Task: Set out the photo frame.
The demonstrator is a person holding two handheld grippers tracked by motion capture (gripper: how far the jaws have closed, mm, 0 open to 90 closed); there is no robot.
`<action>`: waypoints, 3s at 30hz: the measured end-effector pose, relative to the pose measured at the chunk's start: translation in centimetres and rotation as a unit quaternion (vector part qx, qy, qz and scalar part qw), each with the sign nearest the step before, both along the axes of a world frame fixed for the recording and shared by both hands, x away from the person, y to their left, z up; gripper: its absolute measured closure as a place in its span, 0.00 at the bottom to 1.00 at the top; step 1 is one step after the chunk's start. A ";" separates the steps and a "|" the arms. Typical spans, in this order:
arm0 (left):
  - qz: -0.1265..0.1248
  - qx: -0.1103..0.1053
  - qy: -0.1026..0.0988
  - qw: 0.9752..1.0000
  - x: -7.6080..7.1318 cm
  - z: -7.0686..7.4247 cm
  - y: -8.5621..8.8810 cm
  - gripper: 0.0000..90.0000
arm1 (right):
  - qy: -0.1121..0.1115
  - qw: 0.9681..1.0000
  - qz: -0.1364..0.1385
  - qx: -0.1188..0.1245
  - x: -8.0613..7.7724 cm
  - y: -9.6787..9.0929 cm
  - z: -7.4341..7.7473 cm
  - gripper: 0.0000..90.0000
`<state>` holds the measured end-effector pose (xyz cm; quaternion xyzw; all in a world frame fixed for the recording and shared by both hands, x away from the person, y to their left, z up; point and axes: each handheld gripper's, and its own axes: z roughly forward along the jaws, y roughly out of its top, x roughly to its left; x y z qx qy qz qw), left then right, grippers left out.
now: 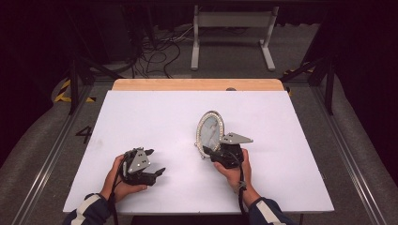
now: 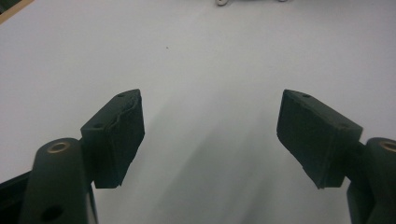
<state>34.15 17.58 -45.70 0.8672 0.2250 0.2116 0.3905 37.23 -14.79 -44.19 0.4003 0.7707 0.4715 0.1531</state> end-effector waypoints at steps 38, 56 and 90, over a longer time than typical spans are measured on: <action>-0.034 -0.008 0.014 0.999 2.1 0.0 -2.6 0.27 | 0.012 0.999 0.043 -0.014 -1.1 -2.1 0.9 0.78; -0.054 -0.063 0.039 0.996 5.8 0.9 -5.7 0.29 | -0.045 0.999 0.009 -0.011 -3.5 -3.5 2.3 0.72; -0.100 -0.101 0.088 0.986 9.0 0.3 -10.0 0.47 | -0.073 0.997 -0.009 -0.019 -4.3 -3.2 3.1 0.84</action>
